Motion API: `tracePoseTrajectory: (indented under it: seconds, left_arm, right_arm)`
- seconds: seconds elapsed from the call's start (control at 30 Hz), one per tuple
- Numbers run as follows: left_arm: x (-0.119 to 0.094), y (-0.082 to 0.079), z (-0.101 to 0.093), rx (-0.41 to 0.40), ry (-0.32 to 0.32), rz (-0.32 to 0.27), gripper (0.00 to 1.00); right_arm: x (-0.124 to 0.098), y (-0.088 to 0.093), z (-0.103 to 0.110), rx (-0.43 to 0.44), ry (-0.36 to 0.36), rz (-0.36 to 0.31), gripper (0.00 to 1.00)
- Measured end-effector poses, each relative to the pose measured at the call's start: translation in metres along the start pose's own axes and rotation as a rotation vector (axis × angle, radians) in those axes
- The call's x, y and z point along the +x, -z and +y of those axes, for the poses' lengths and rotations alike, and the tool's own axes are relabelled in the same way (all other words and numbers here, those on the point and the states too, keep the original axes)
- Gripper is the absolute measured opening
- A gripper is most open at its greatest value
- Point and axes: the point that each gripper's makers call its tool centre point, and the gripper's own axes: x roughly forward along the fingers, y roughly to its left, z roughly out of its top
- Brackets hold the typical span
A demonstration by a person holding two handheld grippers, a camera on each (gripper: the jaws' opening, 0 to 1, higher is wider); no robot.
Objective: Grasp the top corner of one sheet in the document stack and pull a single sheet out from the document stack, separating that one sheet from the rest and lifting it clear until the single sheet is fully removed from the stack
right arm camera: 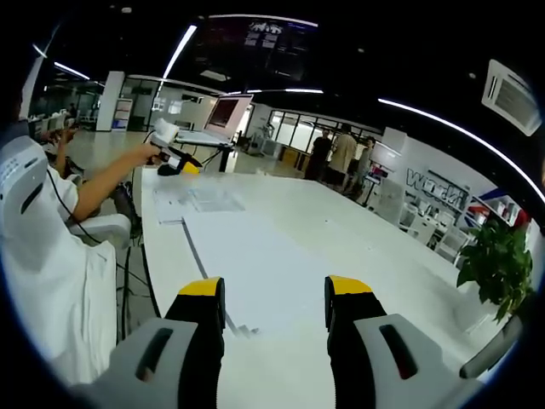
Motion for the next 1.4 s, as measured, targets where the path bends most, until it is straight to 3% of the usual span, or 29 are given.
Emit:
tracePoseTrajectory:
  seconds: [0.87, 1.4]
  left_arm:
    - [-0.002, -0.038, -0.049, 0.114, 0.083, -0.06, 0.39]
    - [-0.011, -0.063, -0.089, 0.14, 0.172, -0.128, 0.38]
  right_arm:
    - [-0.002, -0.004, -0.008, 0.017, 0.027, -0.018, 0.47]
    - [-0.004, -0.006, -0.011, 0.026, 0.042, -0.028, 0.46]
